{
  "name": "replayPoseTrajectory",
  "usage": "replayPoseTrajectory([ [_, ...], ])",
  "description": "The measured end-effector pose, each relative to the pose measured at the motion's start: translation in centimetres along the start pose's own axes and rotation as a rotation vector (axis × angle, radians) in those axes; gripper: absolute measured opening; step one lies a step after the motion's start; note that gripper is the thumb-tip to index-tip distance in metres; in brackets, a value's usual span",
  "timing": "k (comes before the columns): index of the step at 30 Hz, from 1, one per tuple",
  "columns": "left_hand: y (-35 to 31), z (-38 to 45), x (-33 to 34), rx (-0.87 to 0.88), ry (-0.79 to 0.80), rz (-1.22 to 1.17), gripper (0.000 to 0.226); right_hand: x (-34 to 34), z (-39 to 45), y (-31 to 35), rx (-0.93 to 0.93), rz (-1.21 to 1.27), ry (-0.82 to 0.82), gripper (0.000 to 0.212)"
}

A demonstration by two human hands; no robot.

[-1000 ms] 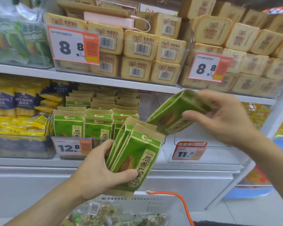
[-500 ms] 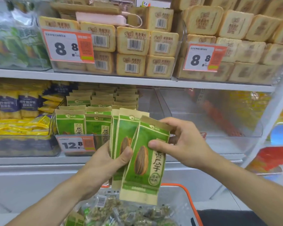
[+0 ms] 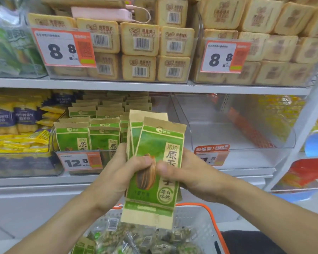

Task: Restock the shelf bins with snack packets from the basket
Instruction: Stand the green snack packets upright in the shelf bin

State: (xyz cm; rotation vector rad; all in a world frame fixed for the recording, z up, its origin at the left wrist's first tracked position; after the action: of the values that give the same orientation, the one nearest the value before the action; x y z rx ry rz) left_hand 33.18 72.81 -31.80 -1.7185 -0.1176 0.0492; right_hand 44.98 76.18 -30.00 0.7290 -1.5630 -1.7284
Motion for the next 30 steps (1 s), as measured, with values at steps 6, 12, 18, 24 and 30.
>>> replayPoseTrajectory([
  [6, -2.9, -0.9, 1.7, 0.191, 0.008, 0.389, 0.067, -1.9, 0.5, 0.6, -0.094, -0.02, -0.023, 0.054],
  [12, -4.5, -1.0, 1.5, 0.387, -0.179, 0.695, 0.07, -5.5, 0.4, 7.1, -0.518, -0.335, -0.279, 0.086],
  [18, -3.6, 0.6, -0.8, 0.469, -0.5, 1.144, 0.071, -8.2, 2.2, 8.6, -0.664, -0.549, -0.358, 0.091],
  [24, -2.2, 1.7, -1.2, 0.41, -0.5, 1.212, 0.072, -7.2, 6.0, 5.2, -0.515, -0.75, -0.194, 0.085],
  [30, -2.3, 1.8, -2.2, 0.396, -0.536, 1.155, 0.076, -7.6, 8.1, 4.2, -0.491, -0.681, -0.142, 0.085],
])
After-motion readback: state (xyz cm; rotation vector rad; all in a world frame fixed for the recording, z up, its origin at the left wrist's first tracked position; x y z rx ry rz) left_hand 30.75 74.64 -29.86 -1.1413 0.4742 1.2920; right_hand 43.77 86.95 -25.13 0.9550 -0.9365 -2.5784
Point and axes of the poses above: each hand's wrist, its own z-axis towards the middle knuckle, its own x-axis out of the palm, y = z × x, the point moved 9 cm from there along z, towards the middle knuckle, and after that the axes turned 10 degrees about -x, right-handed, at the moved point
